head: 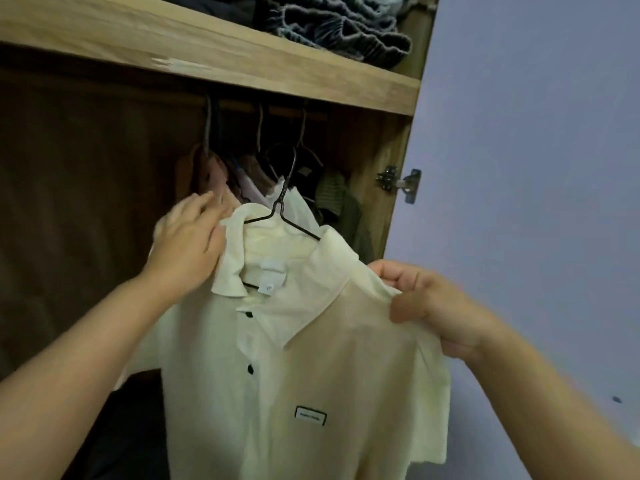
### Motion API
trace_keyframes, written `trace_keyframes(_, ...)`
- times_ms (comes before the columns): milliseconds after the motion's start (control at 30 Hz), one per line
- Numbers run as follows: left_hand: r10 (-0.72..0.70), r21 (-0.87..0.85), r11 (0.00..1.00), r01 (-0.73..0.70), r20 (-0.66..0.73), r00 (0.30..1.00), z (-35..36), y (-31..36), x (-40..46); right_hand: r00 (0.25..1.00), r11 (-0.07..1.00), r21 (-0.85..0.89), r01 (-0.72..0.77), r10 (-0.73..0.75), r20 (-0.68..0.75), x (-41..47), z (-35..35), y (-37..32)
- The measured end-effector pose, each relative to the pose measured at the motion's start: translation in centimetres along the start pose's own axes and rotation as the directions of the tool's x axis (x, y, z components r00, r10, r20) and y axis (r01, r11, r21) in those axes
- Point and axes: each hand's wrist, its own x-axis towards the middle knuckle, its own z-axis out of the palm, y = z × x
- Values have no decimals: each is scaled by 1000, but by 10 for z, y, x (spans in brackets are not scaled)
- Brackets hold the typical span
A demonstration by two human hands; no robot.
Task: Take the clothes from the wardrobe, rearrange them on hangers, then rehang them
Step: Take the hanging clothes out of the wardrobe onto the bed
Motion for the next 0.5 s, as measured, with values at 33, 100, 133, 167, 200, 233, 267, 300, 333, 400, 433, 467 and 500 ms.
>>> trace_keyframes(33,58,15,998,-59,44,997,4,11,-6,1000,1000,3,-7,7,-9,-16,-8,2)
trace_keyframes(100,141,-28,990,-139,115,983,7,35,-20,999,1000,5,-25,25,-27,-47,-23,5)
trace_keyframes(133,162,-75,985,-153,134,978,7,47,-28,999,999,-8,-32,32,-43,-63,-31,6)
trace_keyframes(167,176,-115,980,-160,145,974,8,59,-37,997,999,-31,-44,42,-67,-78,-38,7)
trace_keyframes(200,190,-136,976,-171,146,971,10,71,-45,994,996,-71,-52,45,-95,-93,-45,8)
trace_keyframes(233,205,-149,971,-185,134,969,13,82,-53,989,990,-121,-66,49,-137,-108,-51,8)
trace_keyframes(267,220,-161,966,-200,116,969,17,94,-61,981,981,-179,-79,45,-190,-122,-57,9)
trace_keyframes(300,232,-179,961,-212,96,968,21,106,-69,967,966,-237,-101,39,-251,-137,-62,10)
trace_keyframes(333,240,-206,953,-221,73,968,25,117,-77,952,948,-294,-123,29,-305,-151,-66,10)
trace_keyframes(400,263,-282,927,-248,14,965,32,139,-91,912,906,-385,-173,-1,-410,-179,-70,12)
trace_keyframes(433,270,-325,910,-258,-11,963,35,150,-96,890,886,-414,-210,-2,-455,-192,-69,12)
trace_keyframes(467,275,-370,891,-265,-25,961,38,161,-100,868,863,-441,-247,-5,-496,-204,-70,14)
trace_keyframes(500,289,-410,869,-278,-36,957,40,172,-103,844,841,-463,-280,-14,-536,-216,-69,17)
